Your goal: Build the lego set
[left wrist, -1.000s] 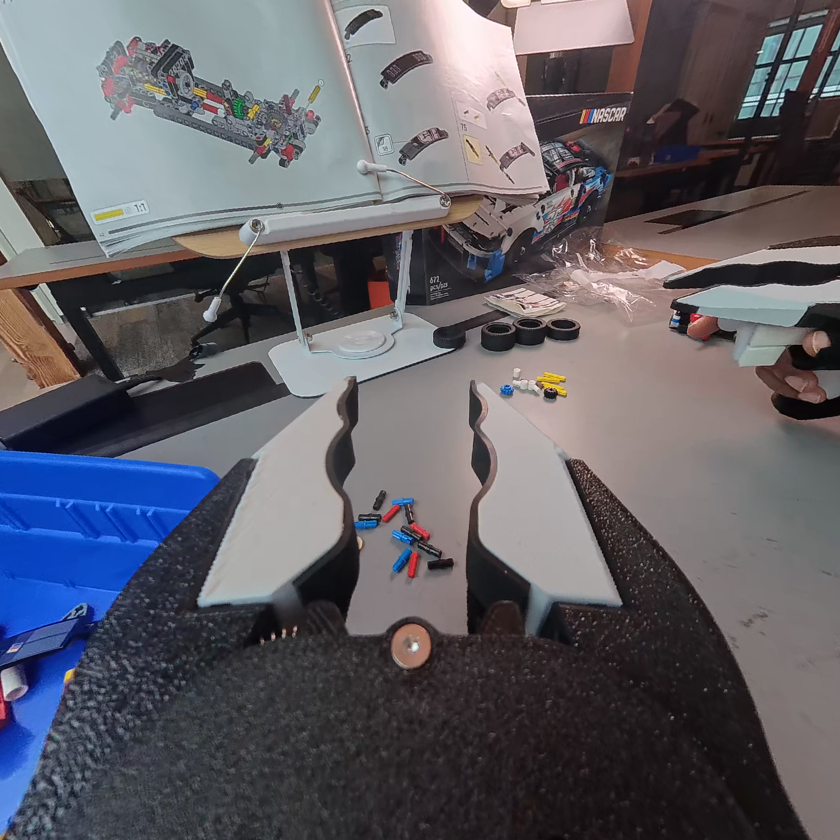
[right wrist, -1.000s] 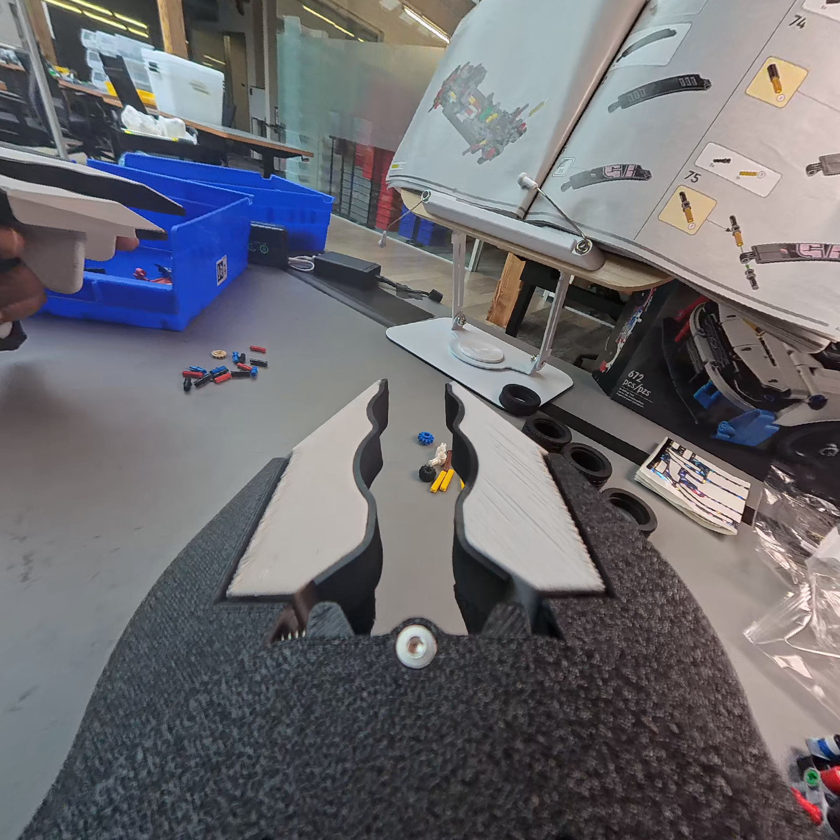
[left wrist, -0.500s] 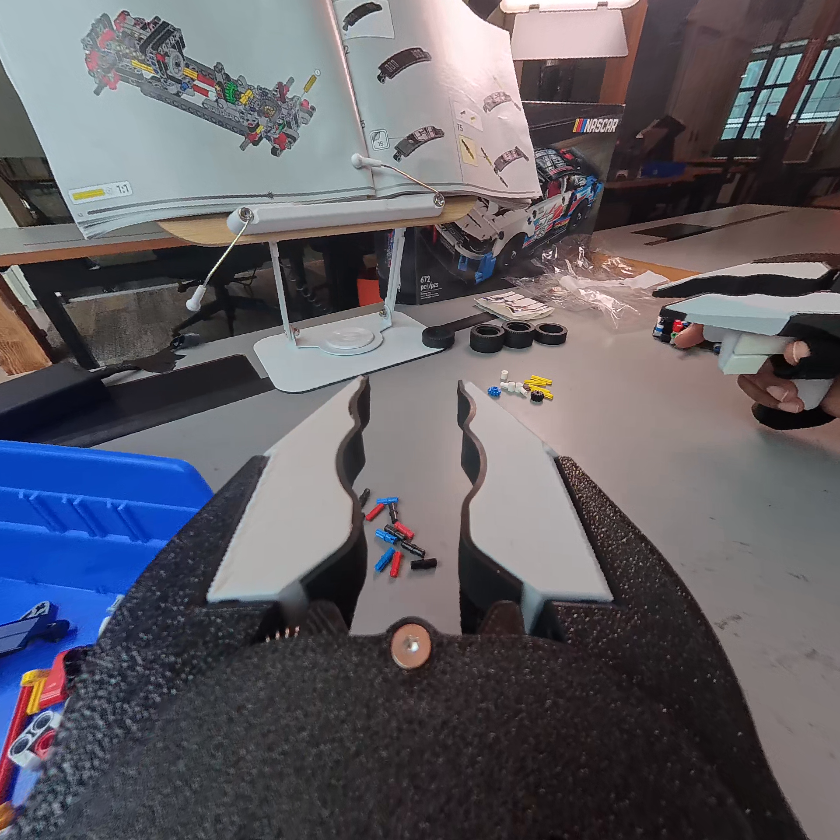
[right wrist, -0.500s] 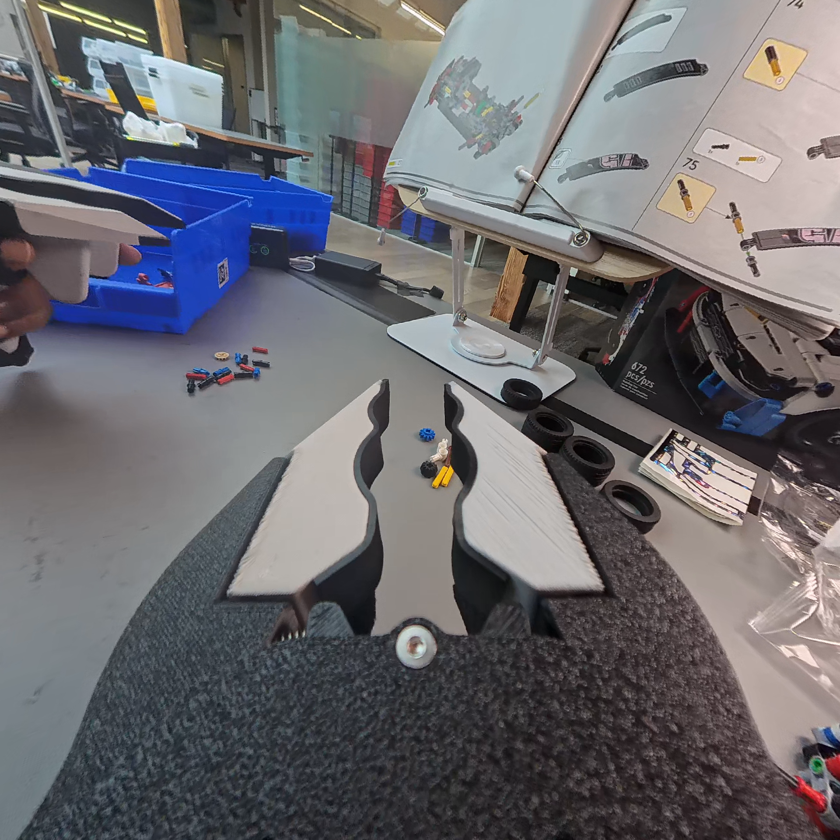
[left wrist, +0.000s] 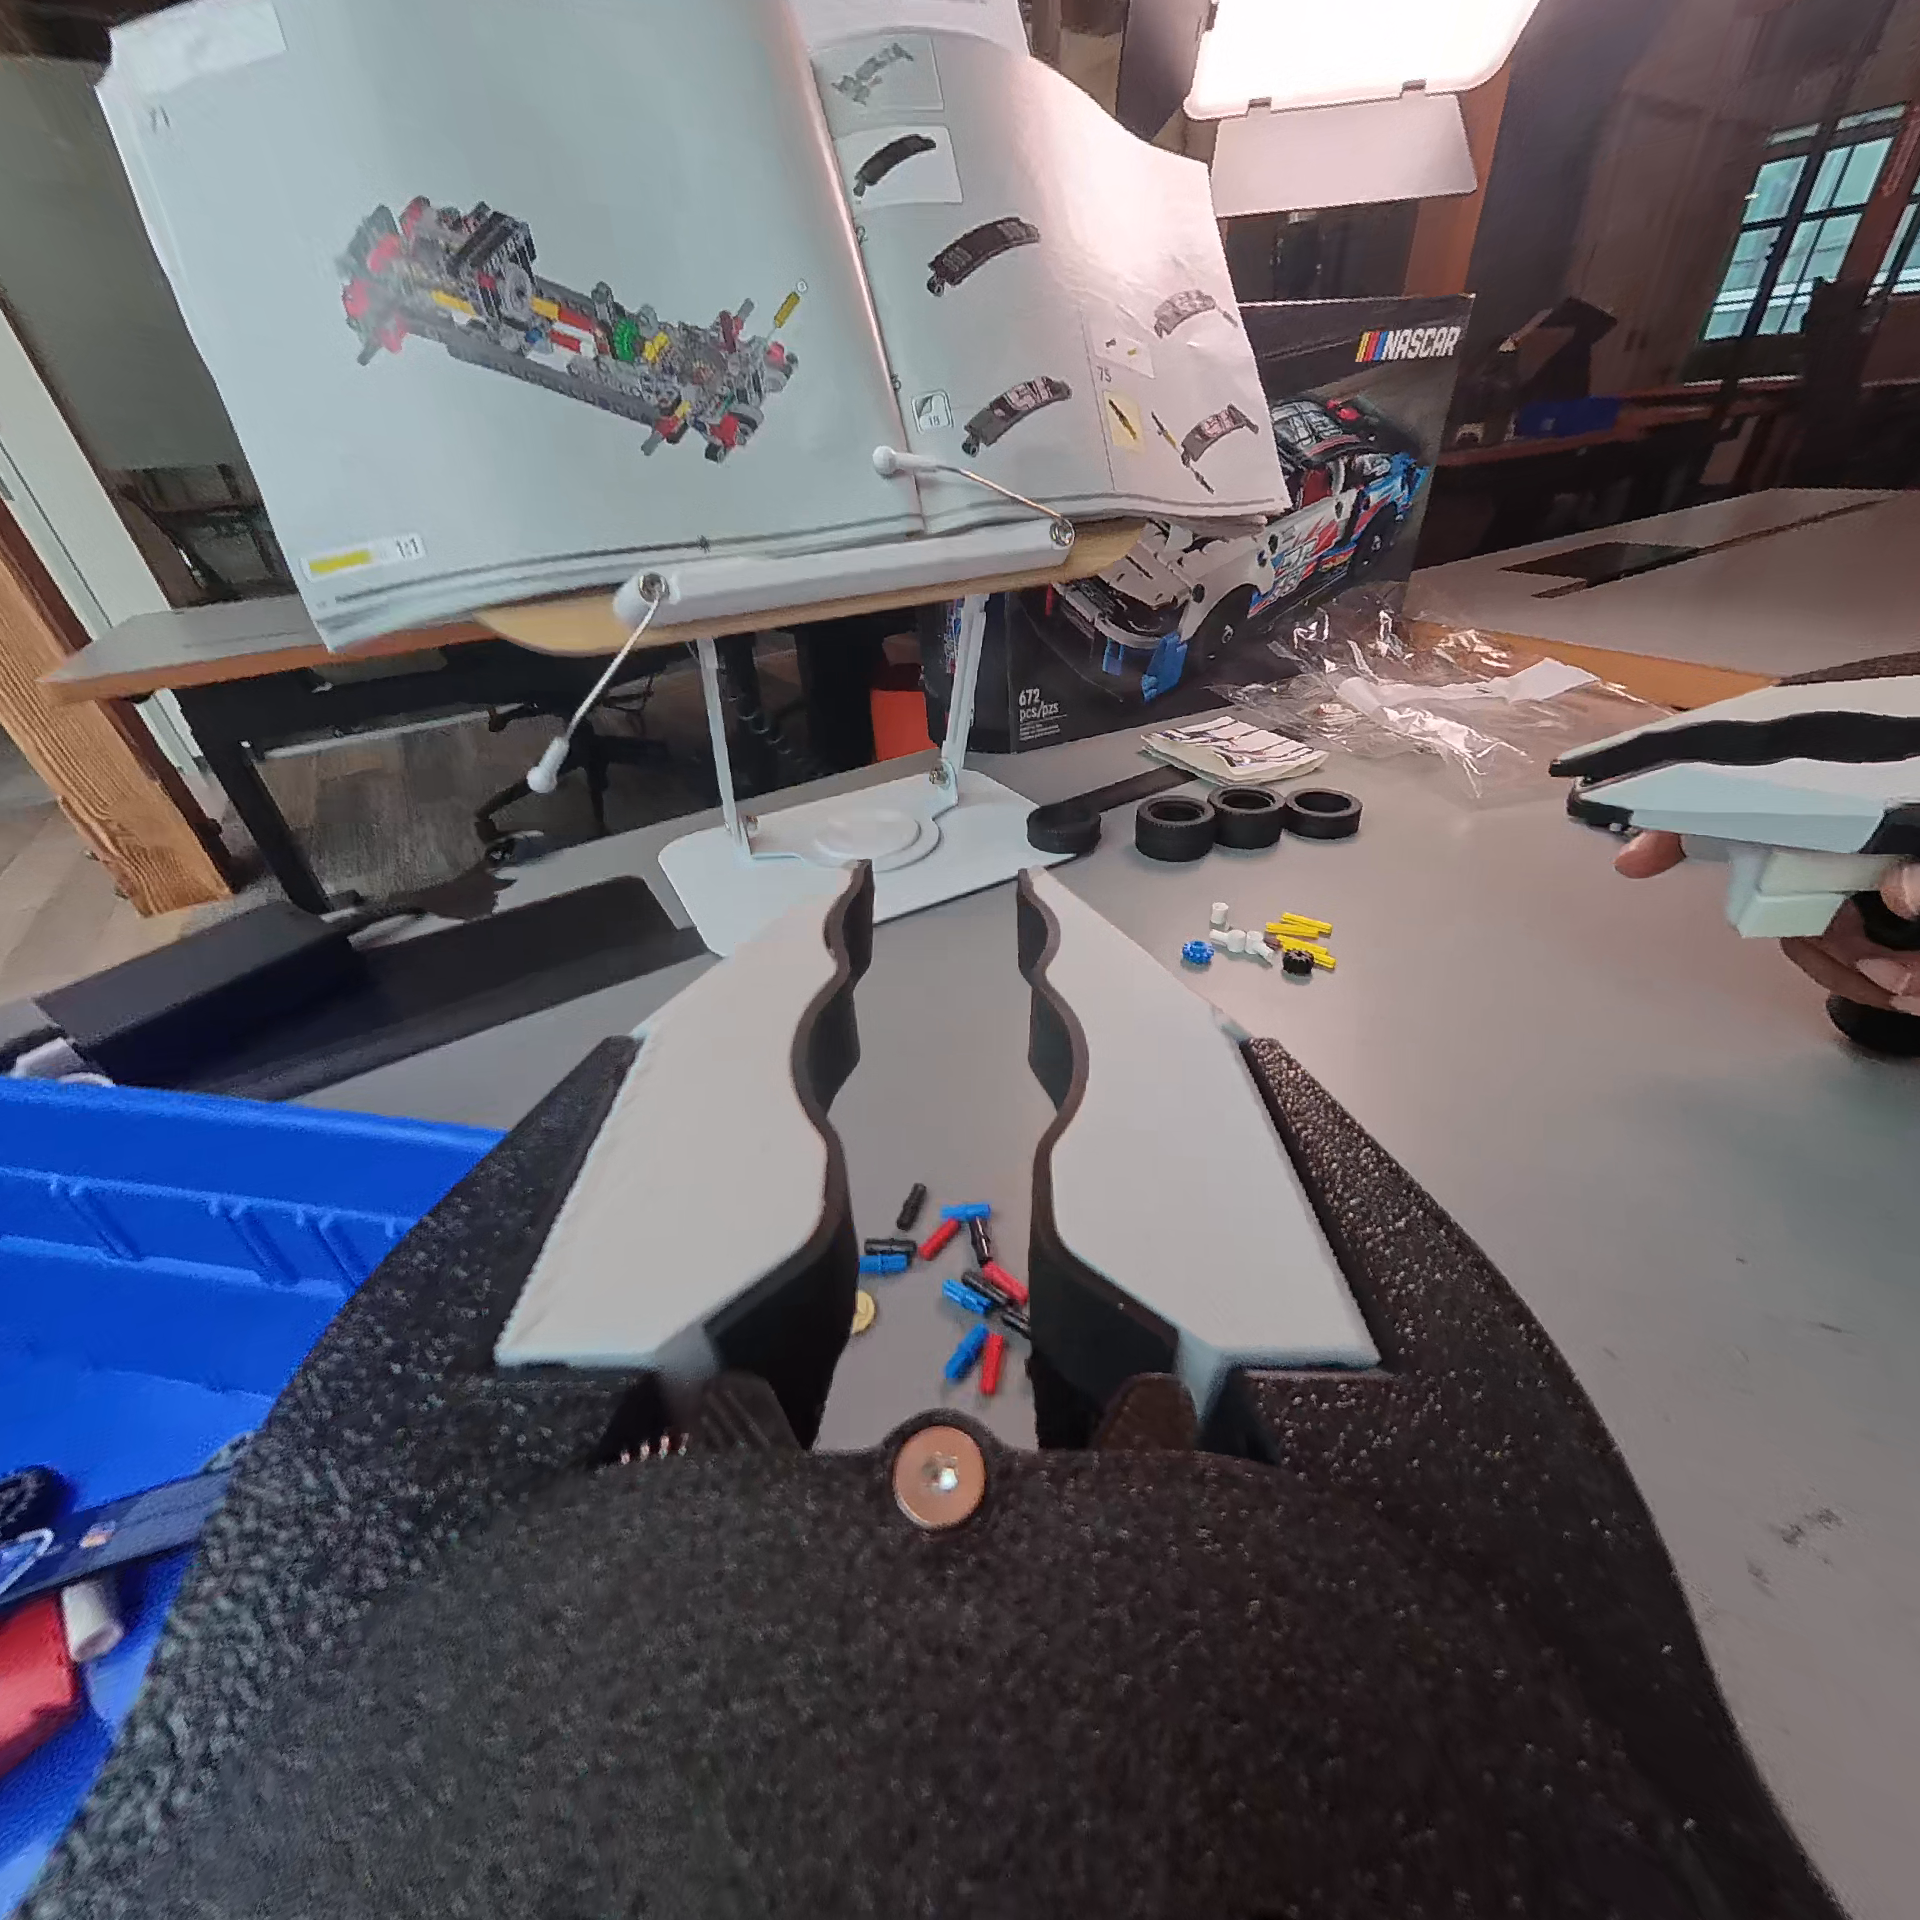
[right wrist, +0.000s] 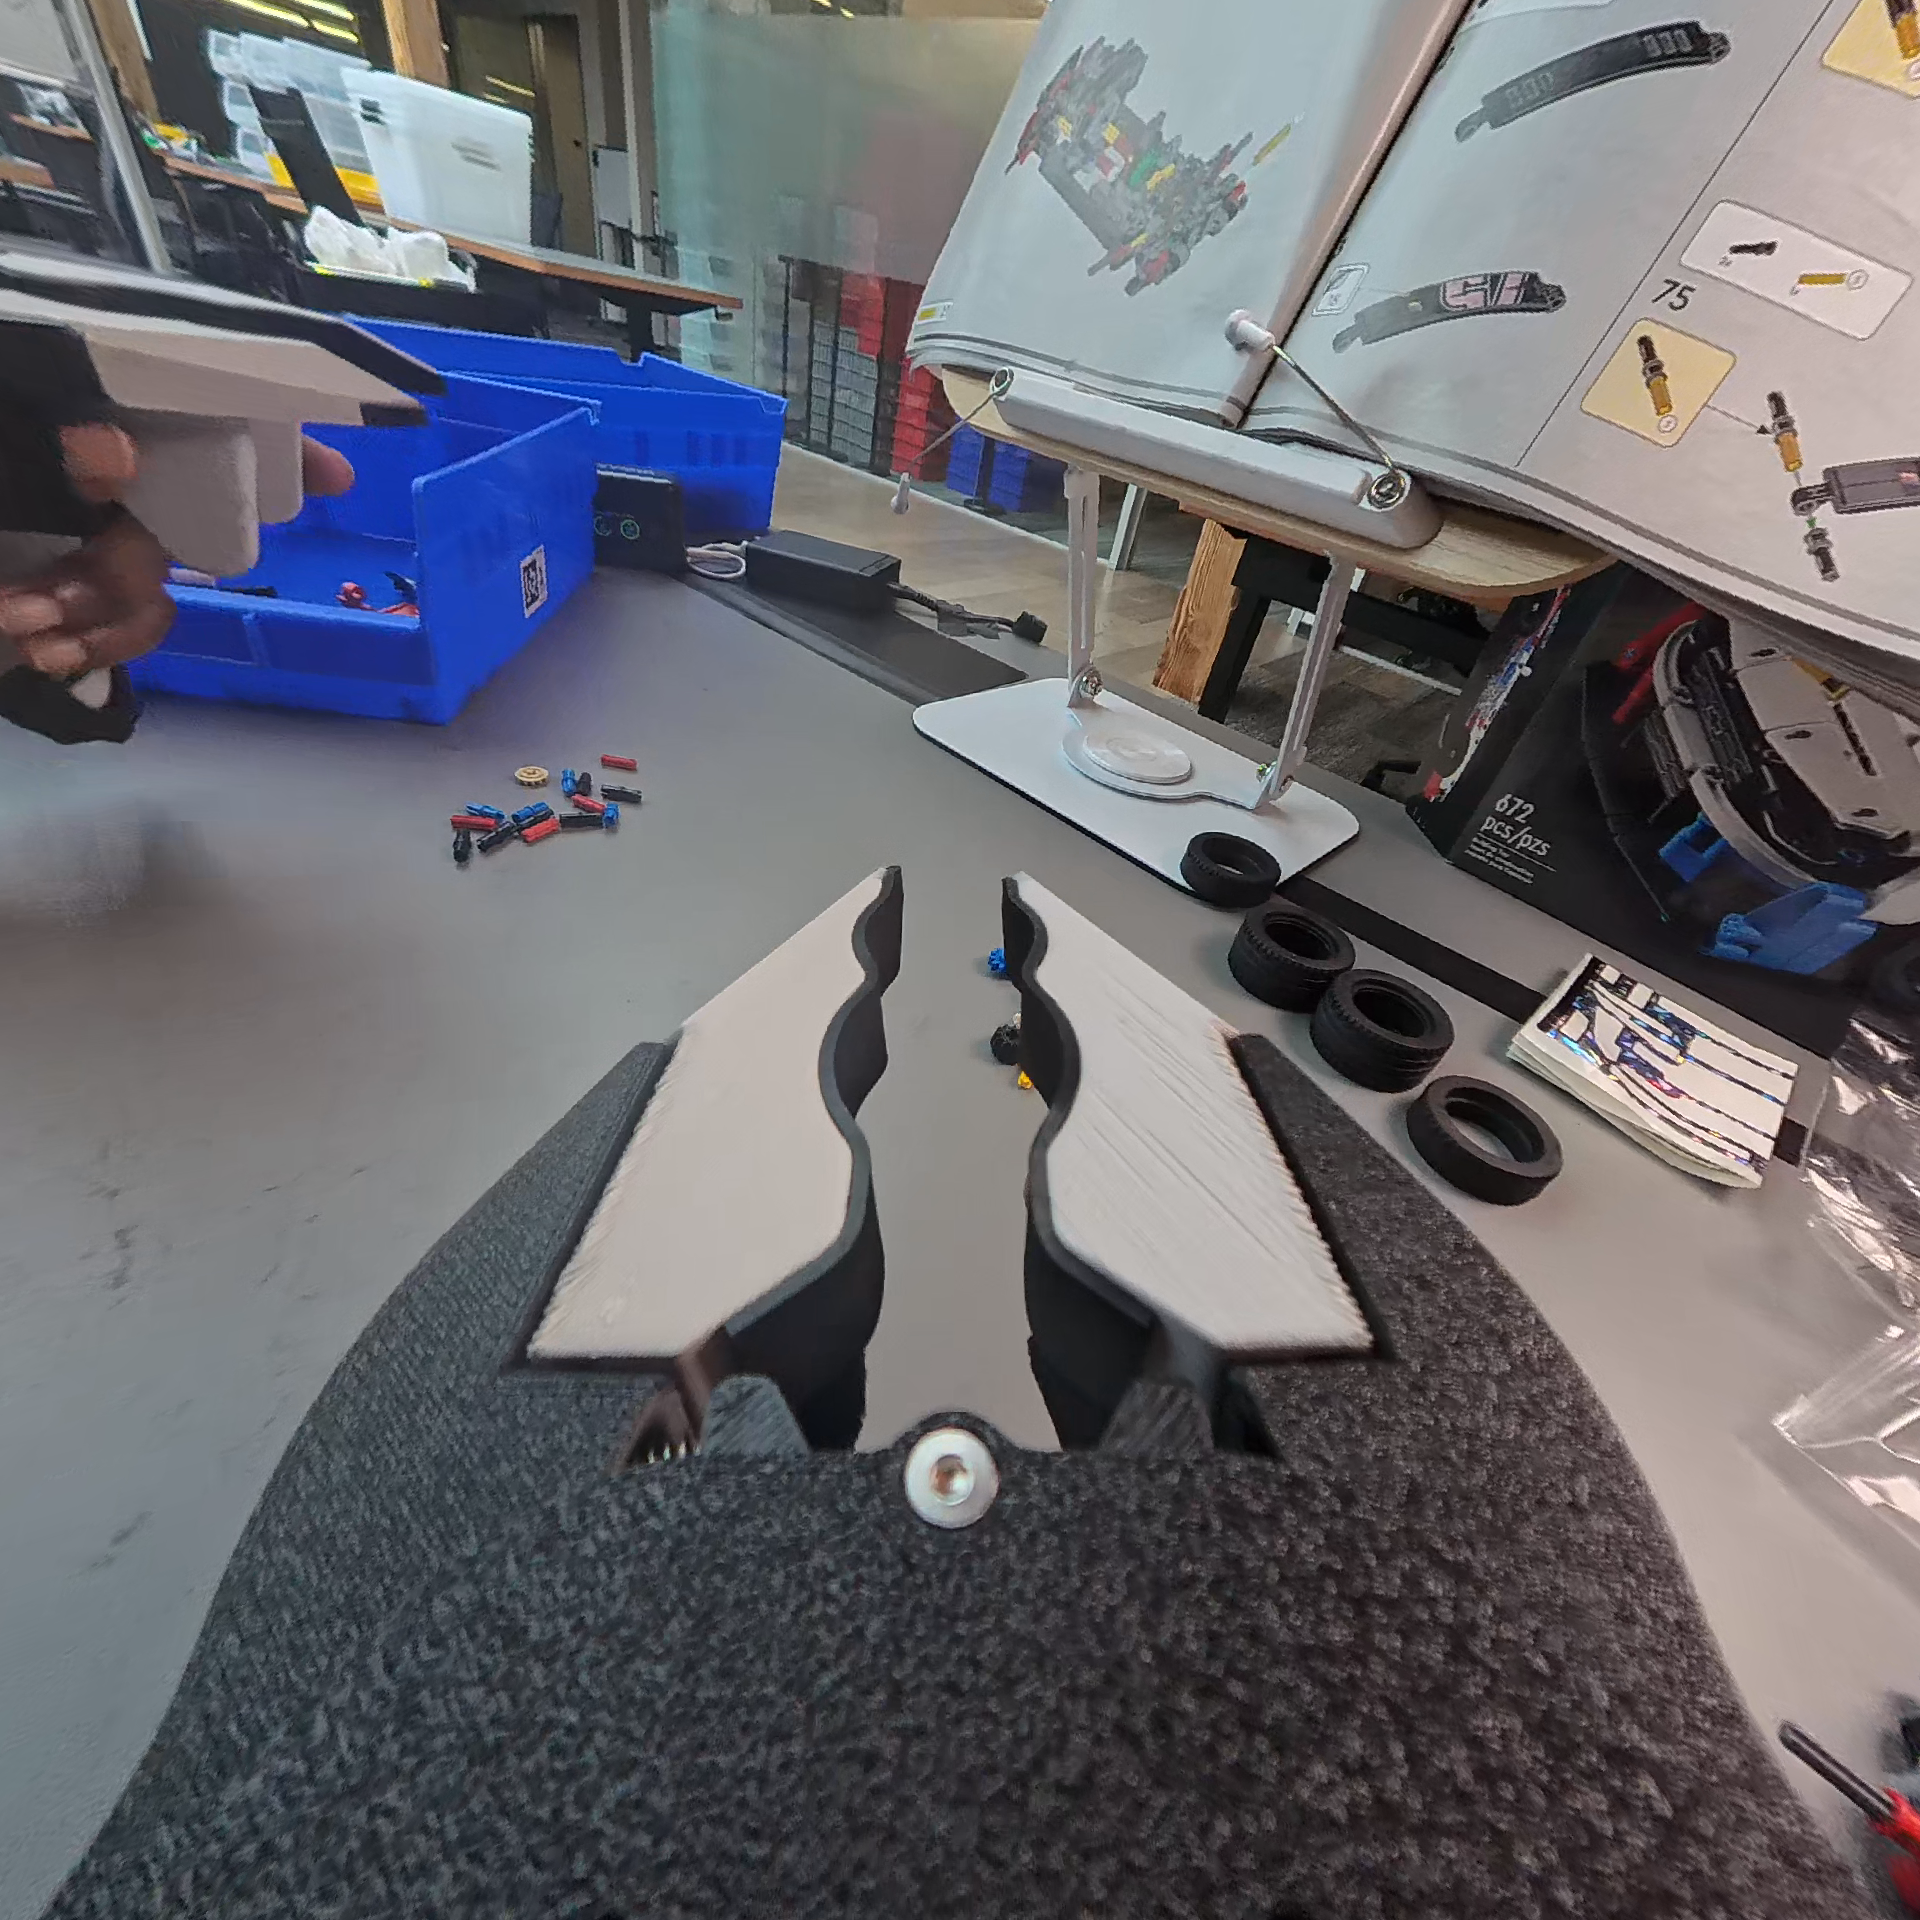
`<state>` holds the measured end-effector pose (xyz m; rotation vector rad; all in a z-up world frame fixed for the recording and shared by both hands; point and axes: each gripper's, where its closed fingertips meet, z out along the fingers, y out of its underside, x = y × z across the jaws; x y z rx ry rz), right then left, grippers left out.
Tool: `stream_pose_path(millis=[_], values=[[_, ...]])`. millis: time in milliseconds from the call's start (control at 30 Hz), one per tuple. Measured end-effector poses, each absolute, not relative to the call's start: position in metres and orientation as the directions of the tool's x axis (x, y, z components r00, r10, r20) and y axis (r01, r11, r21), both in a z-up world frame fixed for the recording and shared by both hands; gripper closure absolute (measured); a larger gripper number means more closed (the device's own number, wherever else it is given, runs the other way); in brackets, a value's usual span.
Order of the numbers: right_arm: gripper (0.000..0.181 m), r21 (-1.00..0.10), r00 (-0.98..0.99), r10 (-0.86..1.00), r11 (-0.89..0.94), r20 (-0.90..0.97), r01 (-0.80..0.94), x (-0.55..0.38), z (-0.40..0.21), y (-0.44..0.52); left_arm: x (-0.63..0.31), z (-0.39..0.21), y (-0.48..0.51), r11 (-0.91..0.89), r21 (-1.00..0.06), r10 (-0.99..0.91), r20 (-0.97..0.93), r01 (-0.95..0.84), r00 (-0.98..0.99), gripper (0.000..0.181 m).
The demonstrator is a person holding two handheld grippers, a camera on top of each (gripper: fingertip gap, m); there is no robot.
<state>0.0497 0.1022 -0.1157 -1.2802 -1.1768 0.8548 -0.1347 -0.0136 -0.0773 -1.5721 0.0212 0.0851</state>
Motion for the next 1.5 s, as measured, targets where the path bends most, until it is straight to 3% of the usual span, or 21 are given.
stream_pose_path(millis=[200,367,533,767,1500], values=[[0.166,-0.978,0.228,0.956,0.153,0.183,0.146,0.048,-0.118,0.099,-0.149,0.002,0.032,0.089,-0.977,0.083,-0.185,-0.193,0.979,0.167],[0.168,-0.977,0.245,0.952,0.148,0.183,0.153,0.048,-0.121,0.103,-0.183,0.05,0.115,0.097,-0.986,0.108,-0.127,-0.138,0.986,0.181],[0.169,-0.971,0.245,0.948,0.163,0.203,0.172,0.048,-0.125,0.104,-0.215,0.039,0.195,0.025,-0.997,0.119,-0.066,-0.069,0.991,0.181],[0.169,-0.971,0.222,0.955,0.159,0.197,0.178,0.045,-0.127,0.103,-0.21,0.021,0.245,-0.038,-0.993,0.127,-0.117,-0.113,0.985,0.181],[0.169,-0.964,0.181,0.961,0.172,0.209,0.201,0.041,-0.132,0.099,-0.227,0.007,0.246,-0.075,-0.99,0.174,-0.132,-0.12,0.976,0.181]])
